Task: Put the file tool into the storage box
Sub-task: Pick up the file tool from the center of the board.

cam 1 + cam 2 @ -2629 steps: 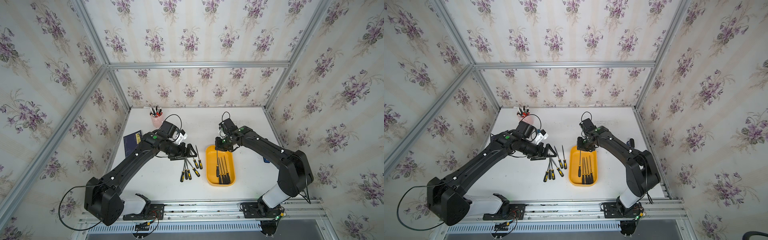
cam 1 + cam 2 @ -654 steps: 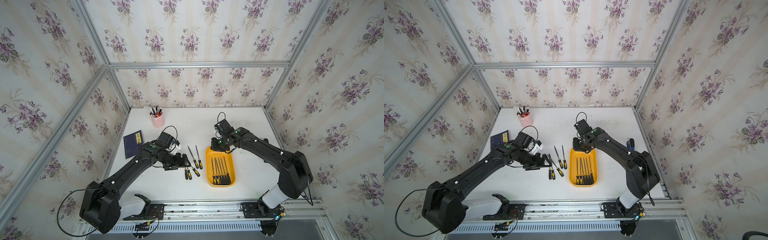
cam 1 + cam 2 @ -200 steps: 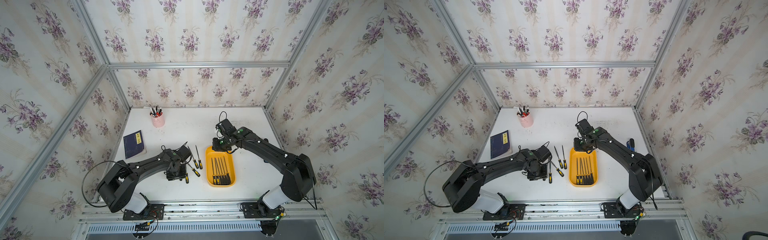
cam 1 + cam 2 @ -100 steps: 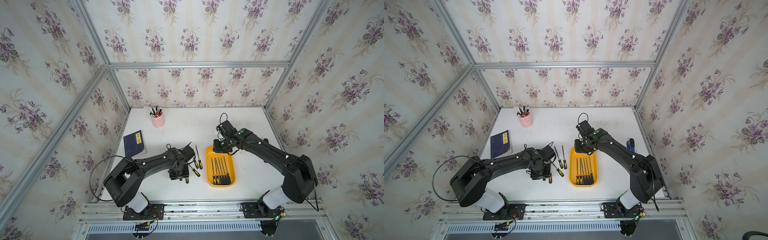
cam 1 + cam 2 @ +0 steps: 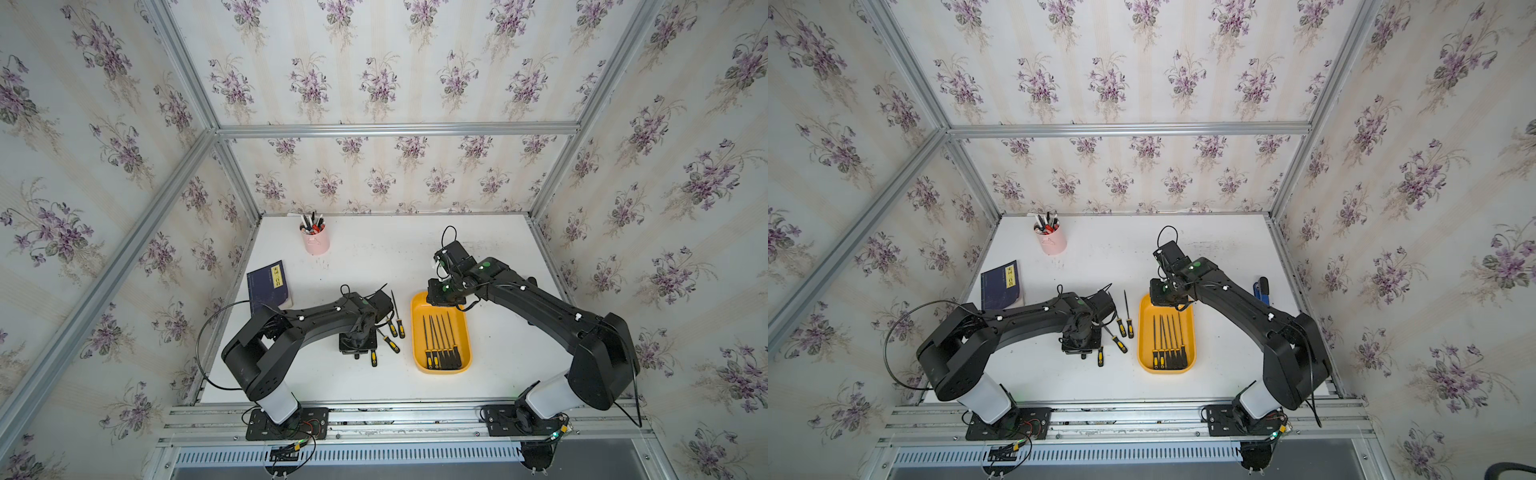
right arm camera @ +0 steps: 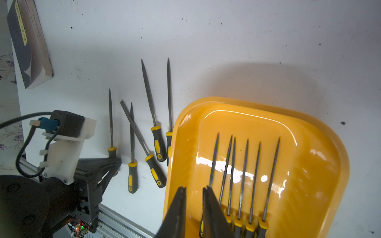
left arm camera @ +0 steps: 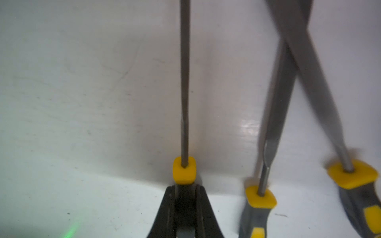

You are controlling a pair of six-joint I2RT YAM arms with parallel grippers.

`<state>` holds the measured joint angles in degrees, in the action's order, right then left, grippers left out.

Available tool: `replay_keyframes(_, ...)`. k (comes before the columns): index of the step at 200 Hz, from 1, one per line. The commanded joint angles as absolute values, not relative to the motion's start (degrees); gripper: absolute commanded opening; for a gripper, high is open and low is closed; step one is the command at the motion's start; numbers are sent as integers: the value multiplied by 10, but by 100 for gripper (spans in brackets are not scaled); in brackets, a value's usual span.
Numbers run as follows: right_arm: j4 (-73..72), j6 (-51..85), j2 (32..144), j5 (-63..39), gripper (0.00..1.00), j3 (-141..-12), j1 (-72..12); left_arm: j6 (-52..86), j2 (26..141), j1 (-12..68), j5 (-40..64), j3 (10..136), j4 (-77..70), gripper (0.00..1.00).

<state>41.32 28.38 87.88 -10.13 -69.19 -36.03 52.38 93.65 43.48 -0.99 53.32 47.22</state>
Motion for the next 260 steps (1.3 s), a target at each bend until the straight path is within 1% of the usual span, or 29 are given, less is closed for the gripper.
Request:
replay_keyframes(1,409,282,881,-102,20,-693,-360,499,904,430,-30,521,513,4)
replay_keyframes(28,408,284,883,-104,20,-698,-361,467,820,420,1,499,528,4)
replay_keyframes(42,401,289,882,-112,20,-699,-360,431,757,413,43,501,521,4)
replay_keyframes(52,391,293,881,-127,21,-699,-358,398,717,408,105,507,497,5)
replay_keyframes(63,367,303,876,-157,22,-695,-351,369,682,401,196,513,454,4)
replay_keyframes(68,352,309,872,-171,22,-690,-347,359,672,399,252,516,432,4)
replay_keyframes(79,305,322,859,-216,24,-677,-340,354,663,398,336,527,398,3)
replay_keyframes(95,205,353,829,-285,30,-639,-333,357,673,398,423,546,366,1)
replay_keyframes(110,126,382,814,-339,32,-612,-329,360,679,398,465,554,337,0)
replay_keyframes(136,76,398,806,-376,32,-595,-329,366,681,399,493,556,301,0)
replay_keyframes(152,60,404,793,-378,32,-583,-329,367,690,399,502,554,297,0)
replay_keyframes(203,31,427,774,-386,32,-556,-329,363,697,399,492,550,307,0)
replay_keyframes(245,91,440,761,-332,30,-545,-316,360,700,399,476,547,316,0)
replay_keyframes(249,91,447,756,-329,31,-539,-293,360,701,399,476,547,315,0)
replay_keyframes(260,68,471,738,-333,31,-515,-273,360,701,399,476,545,316,0)
